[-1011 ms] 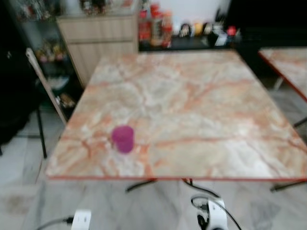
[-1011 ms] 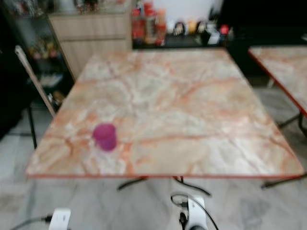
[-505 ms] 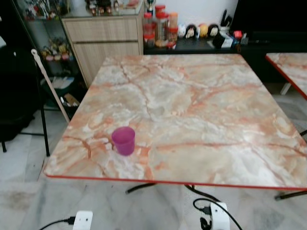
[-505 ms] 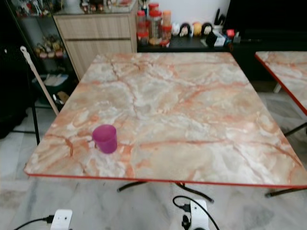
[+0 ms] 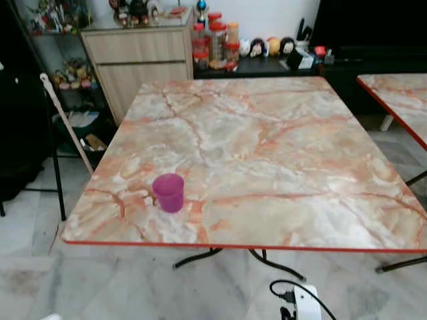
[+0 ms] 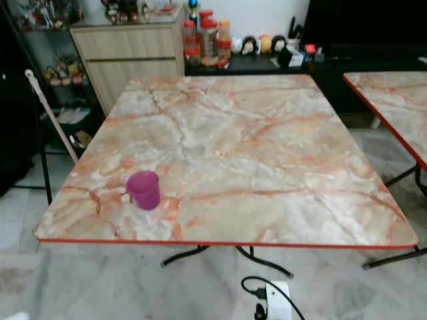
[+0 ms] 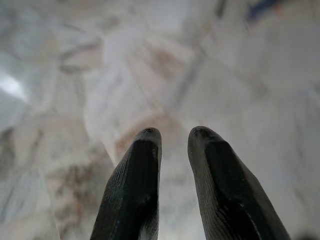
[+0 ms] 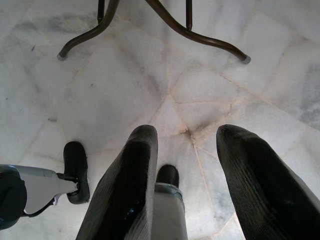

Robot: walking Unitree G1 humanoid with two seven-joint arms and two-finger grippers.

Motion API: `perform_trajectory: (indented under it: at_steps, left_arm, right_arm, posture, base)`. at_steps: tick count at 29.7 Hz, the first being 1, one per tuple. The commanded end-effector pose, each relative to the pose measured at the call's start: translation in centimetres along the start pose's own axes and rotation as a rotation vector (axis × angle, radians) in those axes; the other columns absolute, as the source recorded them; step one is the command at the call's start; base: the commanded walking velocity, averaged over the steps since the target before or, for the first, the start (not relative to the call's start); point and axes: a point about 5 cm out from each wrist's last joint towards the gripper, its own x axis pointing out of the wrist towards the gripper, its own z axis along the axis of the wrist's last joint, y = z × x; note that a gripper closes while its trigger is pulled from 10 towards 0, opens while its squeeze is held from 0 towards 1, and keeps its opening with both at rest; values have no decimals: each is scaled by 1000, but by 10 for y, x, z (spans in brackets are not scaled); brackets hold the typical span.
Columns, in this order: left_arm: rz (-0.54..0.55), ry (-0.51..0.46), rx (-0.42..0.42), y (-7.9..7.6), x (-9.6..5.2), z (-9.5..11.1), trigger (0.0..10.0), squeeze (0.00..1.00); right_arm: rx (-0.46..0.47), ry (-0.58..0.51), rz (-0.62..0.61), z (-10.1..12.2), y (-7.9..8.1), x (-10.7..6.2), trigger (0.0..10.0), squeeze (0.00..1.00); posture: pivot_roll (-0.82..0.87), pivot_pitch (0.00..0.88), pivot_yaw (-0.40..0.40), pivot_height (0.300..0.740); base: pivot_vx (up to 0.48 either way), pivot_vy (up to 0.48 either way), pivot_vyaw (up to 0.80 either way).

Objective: Setting the table

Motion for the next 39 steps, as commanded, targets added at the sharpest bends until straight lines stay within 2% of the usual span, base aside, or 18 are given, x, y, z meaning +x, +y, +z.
perform_trajectory:
  at_steps: [1, 2, 3, 4, 5, 6, 8, 9, 11, 12, 14, 18, 20, 22, 23, 24, 37, 39]
  left_arm:
    - [21, -54, -27, 1, 4, 12, 10000, 0]
    - [23, -61, -30, 1, 4, 13, 10000, 0]
    - [-36, -241, -79, -11, 20, 64, 10000, 0]
    - [-59, -314, -95, -16, 24, 85, 10000, 0]
    - [-59, -314, -95, -16, 24, 85, 10000, 0]
    - [-140, -462, -131, -31, 28, 131, 10000, 0]
    - [-199, -541, -148, -43, 27, 158, 10000, 0]
    - [-280, -608, -158, -60, 22, 185, 10000, 0]
    - [-318, -642, -162, -69, 19, 197, 10000, 0]
    - [-400, -709, -158, -86, 9, 221, 10000, 0]
    - [-466, -752, -165, -100, 1, 238, 10000, 0]
    - [-612, -764, -147, -124, -15, 259, 10000, 0]
    - [-668, -740, -100, -134, -19, 260, 10000, 0]
    - [-772, -699, -22, -156, -30, 262, 10000, 0]
    - [-791, -702, -21, -159, -33, 263, 10000, 427]
    - [-814, -689, -31, -162, -36, 264, 10000, 1000]
    - [-991, -579, -16, -165, -58, 286, 10000, 1000]
    - [-1035, -567, 35, -166, -63, 287, 10000, 1000]
  right_arm:
    - [-8, 1, 12, 2, 3, 1, 10000, 0]
    - [-9, 1, 12, 2, 3, 1, 10000, 0]
    - [-11, 3, 15, 2, 4, 1, 10000, 0]
    - [-12, 4, 16, 2, 5, 1, 10000, 0]
    - [-12, 4, 16, 2, 5, 1, 10000, 0]
    - [-21, 10, 15, 1, 5, 1, 10000, 0]
    - [-17, 10, 13, 1, 5, 1, 10000, 0]
    - [-11, 6, 9, 3, 5, 1, 10000, 0]
    - [-7, 4, 7, 3, 5, 1, 10000, 0]
    - [-2, -1, 3, 5, 5, 2, 10000, 0]
    - [4, -5, 1, 5, 5, 2, 10000, 0]
    - [9, -6, -1, 6, 6, 2, 10000, 0]
    - [9, -4, -2, 5, 6, 2, 10000, 0]
    - [11, 5, -7, 1, 4, 1, 10000, 0]
    - [11, 6, -8, 1, 4, 1, 10000, 0]
    - [11, 6, -8, 1, 4, 1, 10000, 0]
    - [1, 6, -5, 2, 5, 1, 10000, 0]
    - [0, 6, -4, 2, 6, 1, 10000, 0]
  posture:
    - [74, 46, 28, 740]
    - [74, 46, 28, 740]
    - [84, 51, 24, 740]
    - [85, 50, 24, 740]
    - [85, 50, 24, 740]
    - [84, 49, 25, 740]
    - [76, 41, 31, 740]
    - [74, 37, 32, 740]
    - [68, 35, 37, 740]
    - [62, 33, 41, 740]
    - [53, 33, 44, 740]
    - [50, 34, 47, 740]
    - [50, 31, 48, 740]
    - [46, 30, 49, 740]
    - [44, 29, 50, 740]
    - [40, 30, 50, 740]
    - [49, 12, 50, 740]
    - [51, 3, 53, 740]
  base:
    - [0, 0, 0]
    - [0, 0, 0]
    - [0, 0, 0]
    - [0, 0, 0]
    - [0, 0, 0]
    - [0, 0, 0]
    - [0, 0, 0]
    - [0, 0, 0]
    - [0, 0, 0]
    - [0, 0, 0]
    - [0, 0, 0]
    - [0, 0, 0]
    - [0, 0, 0]
    - [0, 0, 0]
    - [0, 0, 0]
    - [0, 0, 0]
    - [0, 0, 0]
    - [0, 0, 0]
